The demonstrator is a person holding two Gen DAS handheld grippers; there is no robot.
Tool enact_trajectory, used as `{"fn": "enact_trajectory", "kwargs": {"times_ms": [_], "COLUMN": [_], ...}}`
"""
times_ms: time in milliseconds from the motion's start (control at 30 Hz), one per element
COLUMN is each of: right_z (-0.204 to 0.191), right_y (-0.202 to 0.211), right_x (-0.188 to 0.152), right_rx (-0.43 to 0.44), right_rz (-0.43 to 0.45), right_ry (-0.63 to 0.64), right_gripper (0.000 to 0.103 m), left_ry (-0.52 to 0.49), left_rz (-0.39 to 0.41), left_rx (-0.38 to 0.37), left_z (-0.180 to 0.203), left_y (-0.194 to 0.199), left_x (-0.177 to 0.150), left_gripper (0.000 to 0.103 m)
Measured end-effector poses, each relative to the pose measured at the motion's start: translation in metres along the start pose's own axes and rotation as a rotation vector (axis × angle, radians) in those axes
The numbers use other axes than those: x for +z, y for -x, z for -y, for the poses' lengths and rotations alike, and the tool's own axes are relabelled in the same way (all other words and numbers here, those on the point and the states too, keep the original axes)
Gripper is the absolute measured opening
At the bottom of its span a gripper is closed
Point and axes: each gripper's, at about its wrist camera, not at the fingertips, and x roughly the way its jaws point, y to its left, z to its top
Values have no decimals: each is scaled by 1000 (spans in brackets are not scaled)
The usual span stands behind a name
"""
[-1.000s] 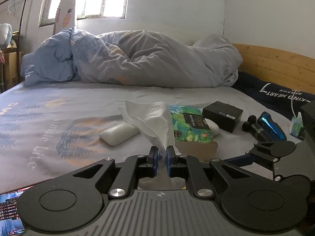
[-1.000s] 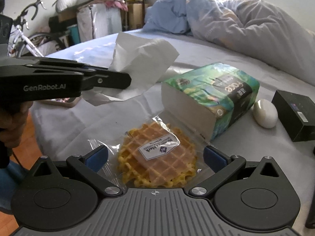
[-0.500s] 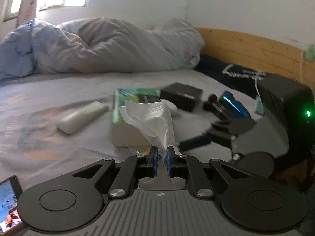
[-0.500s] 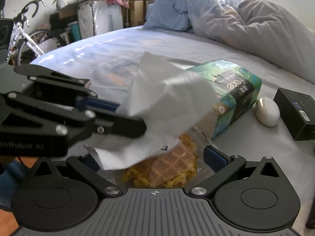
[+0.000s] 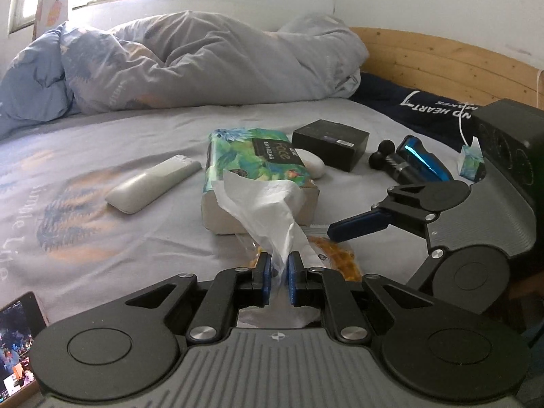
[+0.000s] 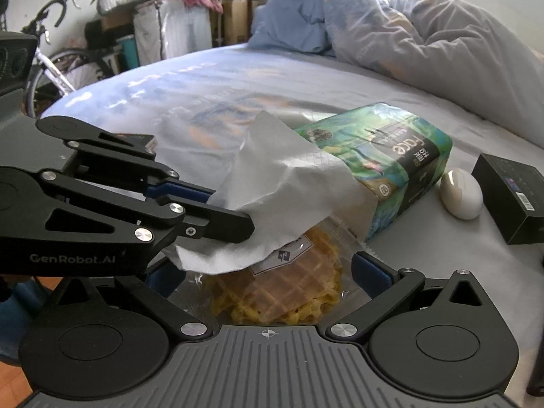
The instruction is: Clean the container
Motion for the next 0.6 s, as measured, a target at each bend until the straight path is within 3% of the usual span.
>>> {"fn": "enact_trajectory", "kwargs": {"times_ms": [100, 600], "right_z": [0, 1], "right_y": [0, -4], "right_x": [0, 0], "right_rx": [0, -1], "right_rz": [-1, -7], "right_ry": [3, 19], "right_gripper": [103, 103], "left_ry": [13, 41], "left_rz": [-13, -39], "left_rx": [-25, -121], "left_z": [-5, -2], "left_y": [4, 4], "left_x": [-1, 3], "left_gripper": [18, 18]}}
